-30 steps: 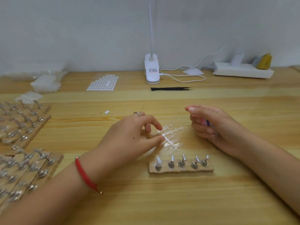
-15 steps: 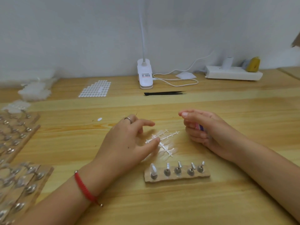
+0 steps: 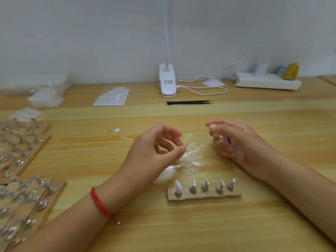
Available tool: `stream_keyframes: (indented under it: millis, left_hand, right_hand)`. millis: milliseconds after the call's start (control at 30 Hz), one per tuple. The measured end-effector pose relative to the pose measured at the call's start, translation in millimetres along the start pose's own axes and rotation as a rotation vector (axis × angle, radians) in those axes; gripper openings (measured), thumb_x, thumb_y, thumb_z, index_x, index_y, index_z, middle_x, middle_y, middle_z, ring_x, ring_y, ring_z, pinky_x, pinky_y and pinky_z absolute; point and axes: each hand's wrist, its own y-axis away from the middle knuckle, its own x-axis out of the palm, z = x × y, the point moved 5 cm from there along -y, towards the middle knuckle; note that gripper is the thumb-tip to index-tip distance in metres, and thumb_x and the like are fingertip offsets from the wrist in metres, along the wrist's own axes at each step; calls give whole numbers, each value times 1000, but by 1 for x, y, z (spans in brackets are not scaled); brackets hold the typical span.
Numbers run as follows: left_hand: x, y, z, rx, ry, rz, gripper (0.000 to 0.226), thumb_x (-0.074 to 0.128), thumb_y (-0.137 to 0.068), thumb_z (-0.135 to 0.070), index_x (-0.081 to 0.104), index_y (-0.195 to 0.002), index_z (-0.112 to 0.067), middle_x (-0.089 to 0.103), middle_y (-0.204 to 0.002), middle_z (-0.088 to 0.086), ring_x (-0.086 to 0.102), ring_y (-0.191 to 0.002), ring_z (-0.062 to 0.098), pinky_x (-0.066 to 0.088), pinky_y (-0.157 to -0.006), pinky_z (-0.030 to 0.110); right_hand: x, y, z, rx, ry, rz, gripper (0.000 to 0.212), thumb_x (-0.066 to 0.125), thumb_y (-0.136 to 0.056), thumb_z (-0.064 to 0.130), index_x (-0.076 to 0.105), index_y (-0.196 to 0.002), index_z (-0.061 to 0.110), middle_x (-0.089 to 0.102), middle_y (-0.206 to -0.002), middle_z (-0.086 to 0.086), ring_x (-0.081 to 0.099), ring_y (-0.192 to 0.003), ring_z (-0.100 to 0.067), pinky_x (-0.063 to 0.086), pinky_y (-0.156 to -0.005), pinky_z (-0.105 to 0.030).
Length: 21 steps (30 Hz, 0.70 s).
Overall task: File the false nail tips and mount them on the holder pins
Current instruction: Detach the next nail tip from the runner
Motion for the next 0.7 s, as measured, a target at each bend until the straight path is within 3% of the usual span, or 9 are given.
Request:
stream_keyframes:
  millis: [100,200,400,600,700]
  left_hand:
    - [-1,-2,-3,-37,250,-40,28,77,-74,-12,60,-94,-22,70,-80,-3,66,-68,11,49,-58,16]
    - [-2,-2,-8,-40,360,-69,34,76,-69,-21,59,-97,-18,71,-79,-4,68,-67,11,47,-59,12]
    - [7,-5,-7,-104,457,-64,40,76,-65,-25,59,-100,-17,74,-83,-1,68,-70,7,48,-55,14]
    - [3,-3,-1,-168,456,-86,48,80,-58,-32,60,-100,-18,73,-78,0,63,-58,8,44,-44,16]
    - [5,-4,1,-166,443,-68,44,80,-58,-32,58,-93,-19,72,-76,-3,57,-50,8,42,-44,14]
  right_hand:
    - [6,3,2,-45,132,41,42,81,-62,22,71,-102,16,63,-85,-4,32,-42,-5,23,-36,-14]
    - [15,6,3,-60,312,88,41,79,-67,34,71,-107,30,74,-104,-1,32,-39,-2,27,-37,-12]
    - [21,3,2,-72,273,86,41,84,-59,34,74,-99,29,65,-66,10,27,-41,-5,23,-39,-16]
    - [15,2,2,-68,124,51,37,83,-54,29,78,-91,23,68,-77,9,27,-40,-4,23,-37,-14]
    - [11,1,2,-63,110,32,40,82,-54,29,77,-93,22,64,-71,10,26,-40,-4,19,-39,-16]
